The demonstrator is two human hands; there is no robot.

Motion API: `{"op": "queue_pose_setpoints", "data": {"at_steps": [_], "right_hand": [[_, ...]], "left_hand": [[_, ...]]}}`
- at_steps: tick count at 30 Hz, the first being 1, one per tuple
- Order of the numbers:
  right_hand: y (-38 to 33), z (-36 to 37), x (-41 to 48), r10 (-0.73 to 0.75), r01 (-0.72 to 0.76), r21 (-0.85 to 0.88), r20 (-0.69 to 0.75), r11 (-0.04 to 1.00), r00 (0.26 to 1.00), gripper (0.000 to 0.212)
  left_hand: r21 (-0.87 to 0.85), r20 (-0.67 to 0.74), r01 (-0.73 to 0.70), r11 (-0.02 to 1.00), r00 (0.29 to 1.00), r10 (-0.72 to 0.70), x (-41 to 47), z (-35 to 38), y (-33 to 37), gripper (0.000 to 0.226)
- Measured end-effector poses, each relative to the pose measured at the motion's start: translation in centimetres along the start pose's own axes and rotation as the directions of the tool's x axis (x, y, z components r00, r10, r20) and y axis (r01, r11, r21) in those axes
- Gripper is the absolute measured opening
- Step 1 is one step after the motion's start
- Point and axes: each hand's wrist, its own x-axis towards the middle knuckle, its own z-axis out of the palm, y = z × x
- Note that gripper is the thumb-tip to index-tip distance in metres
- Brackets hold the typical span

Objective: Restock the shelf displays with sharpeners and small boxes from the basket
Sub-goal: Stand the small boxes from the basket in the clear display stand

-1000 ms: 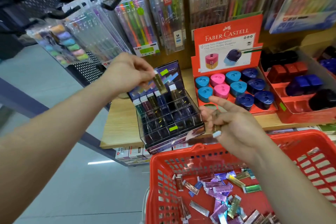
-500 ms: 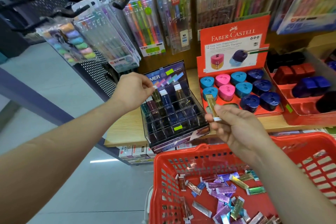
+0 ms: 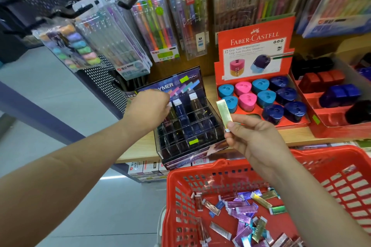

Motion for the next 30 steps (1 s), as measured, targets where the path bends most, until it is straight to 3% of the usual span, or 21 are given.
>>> {"op": "queue_pose_setpoints", "data": {"at_steps": [3,4,5,7,8,9,11,15,17,19,21,22,23,24,25,26,27,28,30], "right_hand": [[-0.2,0.1,-0.2,-0.019,0.019,-0.025,-0.009,1.000,1.000,0.017],[-0.2,0.2,-0.3,-0.023,0.023,-0.035,-0.008,0.999,1.000,0.017],[-0.4,0.3,-0.3,-0.024,0.024,-0.039,-0.006,0.999,1.000,0.016],[-0.6,0.4,-0.4,-0.010,0.011,-0.024,0.004,1.000,1.000,0.014],[-0.7,0.6,-0.5,0.000,0.000,-0.005,0.014,1.000,1.000,0.011],[-0.9,0.7,-0.6,0.007,-0.007,0.010,0.031,1.000,0.999,0.010],[-1.0,0.8,-0.7,0.012,-0.013,0.009,0.070,1.000,0.997,0.008],[-0.6,0.8,-0.7,0.032,-0.030,-0.019,0.093,0.999,0.995,0.010],[-0.6,0.9,-0.7,0.065,-0.062,-0.033,0.085,0.998,0.994,0.021],[-0.8,0.8,-0.8,0.116,-0.120,0.030,0.107,0.992,0.987,0.037],[-0.7,0.7,-0.7,0.126,-0.134,0.051,0.143,0.990,0.982,0.032],[-0.5,0.7,-0.6,0.112,-0.117,0.026,0.141,0.993,0.984,0.023],[-0.2,0.8,-0.5,0.090,-0.090,-0.005,0.128,0.996,0.988,0.016],[0.1,1.0,-0.5,0.066,-0.062,-0.037,0.108,0.997,0.992,0.014],[0.4,1.2,-0.5,0.040,-0.034,-0.067,0.091,0.997,0.995,0.014],[0.7,1.3,-0.4,0.014,-0.007,-0.095,0.075,0.995,0.997,0.013],[1.1,1.4,-0.3,-0.012,0.019,-0.120,0.063,0.993,0.998,0.012],[1.2,1.5,-0.2,-0.038,0.046,-0.140,0.060,0.989,0.998,0.011],[1.6,1.8,-0.2,-0.084,0.097,-0.170,0.081,0.981,0.993,0.011]], "left_hand": [[-0.002,0.009,0.019,1.000,1.000,-0.019,0.2,-1.1,0.5,0.021],[-0.134,0.014,0.046,0.990,0.999,-0.045,0.1,-1.8,0.8,0.020],[-0.369,0.066,0.106,0.923,0.994,-0.088,0.0,-2.8,1.4,0.018],[-0.801,0.332,0.307,0.515,0.942,-0.046,-0.8,-4.8,3.2,0.016],[-0.856,0.418,0.370,0.362,0.907,0.060,-1.3,-5.5,4.2,0.016],[-0.870,0.432,0.368,0.327,0.889,0.149,-1.8,-5.8,5.1,0.017],[-0.896,0.380,0.299,0.329,0.900,0.216,-2.7,-5.5,6.6,0.018],[-0.931,0.225,0.180,0.318,0.968,0.112,-3.6,-4.2,7.2,0.011],[-0.878,0.102,0.060,0.476,0.993,0.064,-3.9,-3.6,6.4,0.009],[-0.654,-0.129,-0.197,0.730,0.980,0.149,-4.2,-3.5,5.4,0.011],[-0.501,-0.247,-0.342,0.795,0.937,0.248,-4.5,-3.1,4.6,0.015],[-0.539,-0.230,-0.320,0.779,0.946,0.230,-4.7,-3.1,4.5,0.016],[-0.645,-0.154,-0.222,0.731,0.975,0.160,-4.8,-3.2,4.5,0.019],[-0.785,-0.023,-0.064,0.617,0.997,0.074,-4.7,-3.6,4.4,0.023],[-0.896,0.141,0.116,0.429,0.990,0.029,-4.4,-3.9,4.3,0.027],[-0.935,0.284,0.273,0.225,0.958,0.020,-4.2,-4.2,4.1,0.027],[-0.926,0.372,0.369,0.082,0.928,0.026,-3.9,-4.4,3.7,0.025],[-0.908,0.418,0.418,0.015,0.908,0.040,-3.7,-4.6,3.3,0.021],[-0.898,0.441,0.440,0.021,0.896,0.055,-3.8,-4.7,2.9,0.014]]}}
